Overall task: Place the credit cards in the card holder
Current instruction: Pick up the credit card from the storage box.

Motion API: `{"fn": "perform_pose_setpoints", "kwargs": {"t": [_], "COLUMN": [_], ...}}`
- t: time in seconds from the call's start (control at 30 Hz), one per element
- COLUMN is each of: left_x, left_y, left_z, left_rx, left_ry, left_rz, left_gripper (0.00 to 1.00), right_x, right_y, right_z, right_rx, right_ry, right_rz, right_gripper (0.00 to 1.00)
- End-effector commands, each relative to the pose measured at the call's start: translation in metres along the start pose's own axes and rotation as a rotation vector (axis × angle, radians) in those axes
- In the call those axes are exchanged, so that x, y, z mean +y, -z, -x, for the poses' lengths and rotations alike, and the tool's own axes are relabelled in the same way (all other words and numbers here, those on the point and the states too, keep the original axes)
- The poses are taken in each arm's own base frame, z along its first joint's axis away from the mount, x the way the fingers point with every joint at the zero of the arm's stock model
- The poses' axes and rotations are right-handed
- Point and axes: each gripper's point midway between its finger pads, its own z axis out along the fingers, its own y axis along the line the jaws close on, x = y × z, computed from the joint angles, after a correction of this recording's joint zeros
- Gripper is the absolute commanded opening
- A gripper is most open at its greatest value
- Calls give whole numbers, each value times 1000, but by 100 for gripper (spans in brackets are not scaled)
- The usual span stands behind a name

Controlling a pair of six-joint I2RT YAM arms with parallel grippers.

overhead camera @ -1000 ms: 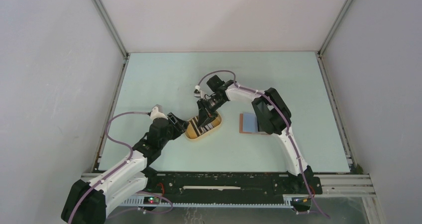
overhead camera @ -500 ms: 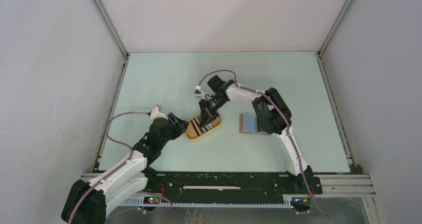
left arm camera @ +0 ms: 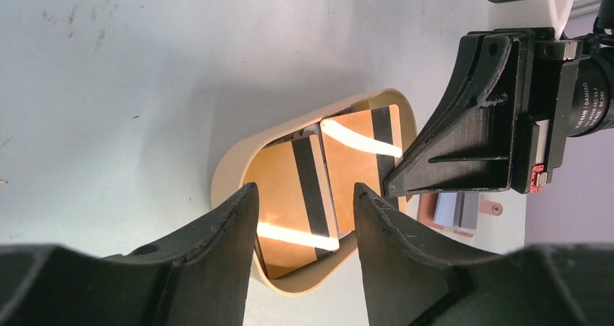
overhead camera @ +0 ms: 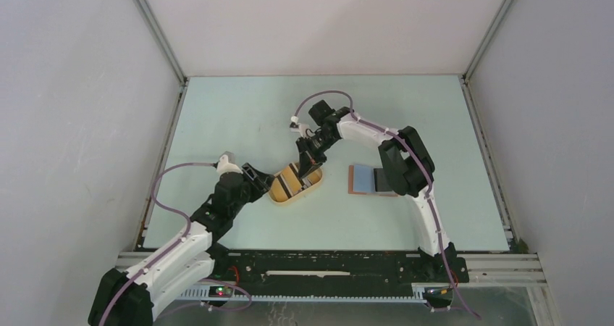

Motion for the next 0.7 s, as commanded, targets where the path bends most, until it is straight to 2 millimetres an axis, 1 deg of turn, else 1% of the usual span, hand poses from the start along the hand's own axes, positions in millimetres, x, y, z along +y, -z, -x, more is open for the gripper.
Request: {"fn": "perform_pose_setpoints", "kwargs": {"t": [0.0, 0.13, 0.2, 0.3, 0.43, 0.53, 0.67], "left_x": [-8, -15, -23, -42, -68, -87, -111], "left_y": [4, 8, 12, 19, 29, 35, 41], "left_z": [11, 18, 24, 34, 45, 47, 43], "left_rx": [-37, -60, -77, -106, -135, -132, -93], "left_ry": [-9, -7, -8, -12, 0, 9, 2], "left_rz": [-17, -42, -72, -153, -265, -351, -477], "left_gripper": [56, 57, 57, 60, 69, 74, 76], "right_x": [14, 19, 21, 24, 31, 41, 55], "right_y": [22, 31, 37, 45, 57, 65, 78], "right_z": [10, 9, 9, 7, 0, -7, -16], "right_rx": [-42, -45, -49, -54, -60, -63, -81], "right_ry": [124, 170, 188, 215, 245, 274, 310], "right_rz": [-38, -24, -29, -19, 37, 119, 228], "right_gripper": [0, 0, 0, 0, 0, 0, 0]}}
